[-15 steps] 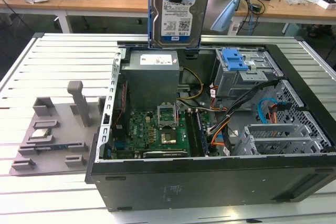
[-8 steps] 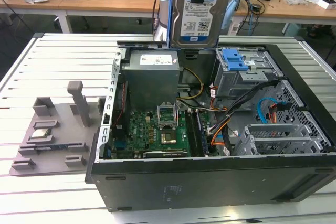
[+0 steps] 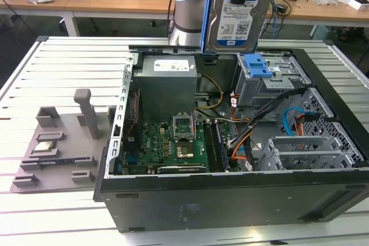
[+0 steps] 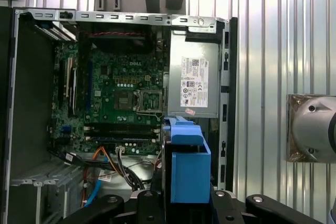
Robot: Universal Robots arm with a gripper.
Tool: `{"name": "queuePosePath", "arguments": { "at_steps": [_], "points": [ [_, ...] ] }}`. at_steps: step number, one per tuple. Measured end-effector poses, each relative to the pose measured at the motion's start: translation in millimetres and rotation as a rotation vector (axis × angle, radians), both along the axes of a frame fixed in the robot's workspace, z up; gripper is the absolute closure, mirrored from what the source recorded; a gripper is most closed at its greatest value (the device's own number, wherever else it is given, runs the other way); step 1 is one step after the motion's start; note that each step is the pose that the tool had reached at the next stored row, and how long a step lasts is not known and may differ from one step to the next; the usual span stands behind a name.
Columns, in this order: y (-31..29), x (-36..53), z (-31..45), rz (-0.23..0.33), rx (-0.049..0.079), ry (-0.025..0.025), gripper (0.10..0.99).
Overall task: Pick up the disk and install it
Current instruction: 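Pick up the disk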
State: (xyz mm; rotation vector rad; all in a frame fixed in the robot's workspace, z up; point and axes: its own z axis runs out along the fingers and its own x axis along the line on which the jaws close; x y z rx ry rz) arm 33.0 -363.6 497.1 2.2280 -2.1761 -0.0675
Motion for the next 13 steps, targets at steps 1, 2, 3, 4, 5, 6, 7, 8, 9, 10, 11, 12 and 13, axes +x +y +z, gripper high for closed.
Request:
{"name": "queuePosePath", "arguments": {
  "at_steps": [1, 2, 3, 4, 5, 6, 7, 8, 9, 10, 11, 12, 13],
  "points": [
    [0.0, 5.9, 0.0, 0.0, 0.0, 0.0, 0.725],
    [0.0, 8.5, 0.0, 0.0, 0.0, 0.0, 0.725],
    [0.0, 11.1, 0.0, 0.0, 0.0, 0.0, 0.725],
    [0.0, 13.7, 0.0, 0.0, 0.0, 0.0, 0.725],
    [0.0, 17.7, 0.0, 0.0, 0.0, 0.0001, 0.725],
    [0.0, 22.1, 0.0, 0.0, 0.0, 0.0001, 0.725],
    [0.0, 25.9, 0.0, 0.0, 0.0, 0.0001, 0.725],
    [0.0, 28.7, 0.0, 0.0, 0.0, 0.0001, 0.725],
    [0.0, 31.7, 0.0, 0.0, 0.0, 0.0001, 0.725],
    [0.0, 35.5, 0.0, 0.0, 0.0, 0.0001, 0.725],
    [0.0, 37.5, 0.0, 0.0, 0.0, 0.0001, 0.725],
    [0.0, 42.4, 0.0, 0.0, 0.0, 0.0001, 0.725],
    [0.0, 47.2, 0.0, 0.0, 0.0, 0.0001, 0.725]
  ]
}}
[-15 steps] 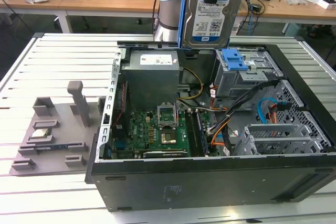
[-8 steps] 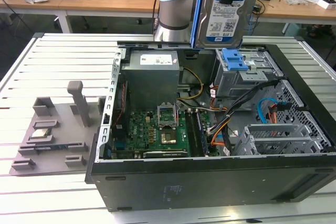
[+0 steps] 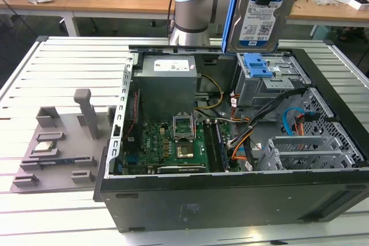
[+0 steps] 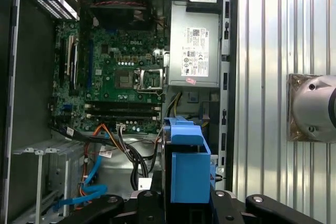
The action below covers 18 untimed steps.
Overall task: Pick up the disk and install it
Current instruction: 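Pick up the disk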
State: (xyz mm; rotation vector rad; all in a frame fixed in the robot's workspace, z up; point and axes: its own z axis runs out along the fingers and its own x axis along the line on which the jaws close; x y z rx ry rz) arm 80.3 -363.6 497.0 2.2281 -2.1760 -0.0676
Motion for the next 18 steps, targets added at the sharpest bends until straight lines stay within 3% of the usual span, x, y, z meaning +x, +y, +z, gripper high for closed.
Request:
{"name": "queuePosePath", "arguments": {
  "at_steps": [4, 13, 14, 15, 18],
  "points": [
    [0.0, 11.8, -0.1, 0.0, 0.0, 0.0, 0.725],
    [-1.3, 13.2, 0.1, 0.0, 0.0, 0.0, 0.725],
    [-2.8, 13.2, 0.0, 0.0, 0.0, 0.0, 0.725],
    [-9.0, 13.2, 0.0, 0.0, 0.0, 0.0, 0.725],
    [-19.4, 13.2, -0.1, 0.0, 0.0, 0.0, 0.725]
  ]
}}
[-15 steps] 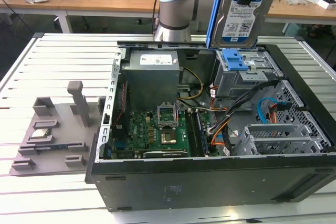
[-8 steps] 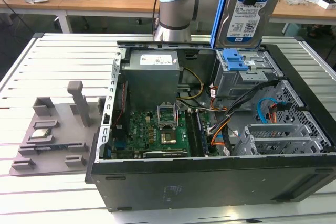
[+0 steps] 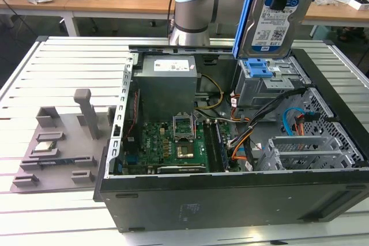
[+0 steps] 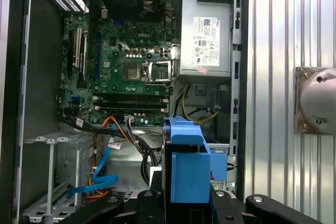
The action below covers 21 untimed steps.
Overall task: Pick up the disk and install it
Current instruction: 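Pick up the disk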
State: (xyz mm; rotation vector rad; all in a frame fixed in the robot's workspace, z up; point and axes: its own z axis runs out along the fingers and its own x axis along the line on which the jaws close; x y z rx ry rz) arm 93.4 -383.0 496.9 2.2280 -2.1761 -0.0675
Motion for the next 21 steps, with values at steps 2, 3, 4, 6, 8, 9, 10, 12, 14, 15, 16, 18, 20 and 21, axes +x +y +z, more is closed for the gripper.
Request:
{"name": "queuePosePath", "arguments": {
  "at_steps": [2, 3, 4, 6, 8, 9, 10, 12, 14, 15, 16, 18, 20, 21],
  "points": [
    [-3.0, 0.0, -0.1, 0.0, 0.0, 0.0, 0.725],
    [-6.3, 0.0, -0.1, 0.0, 0.0, 0.0001, 0.725],
    [-9.4, 0.0, -0.2, 0.0, 0.0, 0.0, 0.725],
    [-12.3, 0.0, -0.2, 0.0, 0.0, 0.0, 0.725],
    [-18.7, 0.0, -0.3, 0.0, 0.0, 0.0, 0.725],
    [-21.8, 0.0, -0.4, 0.0, 0.0, 0.0001, 0.725],
    [-23.8, 0.0, -0.5, 0.0, 0.0, 0.0, 0.725],
    [-29.7, 0.0, -0.7, 0.0, 0.0, 0.0, 0.725],
    [-32.7, 0.0, -0.7, 0.0, 0.0, 0.0001, 0.725],
    [-34.6, 0.0, -0.8, 0.0, 0.0, 0.0001, 0.725],
    [-36.0, 0.0, -0.8, 0.0, 0.0, 0.0, 0.725],
    [-40.2, 0.0, -0.9, 0.0, 0.0, 0.0, 0.725],
    [-43.3, 0.0, -1.0, 0.0, 0.0, 0.0001, 0.725],
    [-44.4, 0.0, -1.1, 0.0, 0.0, 0.0, 0.725]
  ]
}}
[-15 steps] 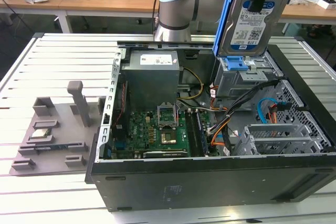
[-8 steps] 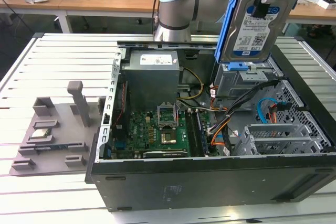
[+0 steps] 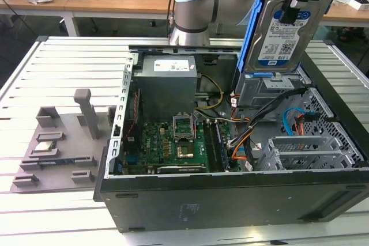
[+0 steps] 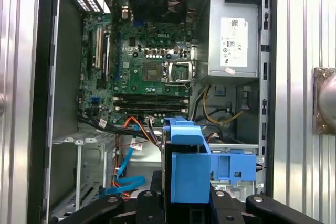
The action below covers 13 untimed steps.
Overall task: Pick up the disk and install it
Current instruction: 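Pick up the disk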
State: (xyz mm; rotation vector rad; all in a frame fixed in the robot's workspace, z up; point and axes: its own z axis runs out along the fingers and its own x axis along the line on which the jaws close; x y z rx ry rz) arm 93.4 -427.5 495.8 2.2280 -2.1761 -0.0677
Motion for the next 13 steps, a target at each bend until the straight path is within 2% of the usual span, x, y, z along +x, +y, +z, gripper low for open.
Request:
{"name": "queuePosePath", "arguments": {
  "at_steps": [3, 7, 9, 11, 13],
  "points": [
    [-5.9, 0.0, -0.1, 0.0, 0.0, -0.0001, 0.725],
    [-23.0, 0.0, -0.5, 0.0, 0.0, 0.0, 0.725],
    [-27.4, 0.0, -0.6, 0.0, 0.0, 0.0, 0.725],
    [-34.6, 0.0, -0.6, 0.0, 0.0, 0.0, 0.725],
    [-45.1, 0.0, -0.7, 0.0, 0.0, 0.0, 0.725]
  ]
}}
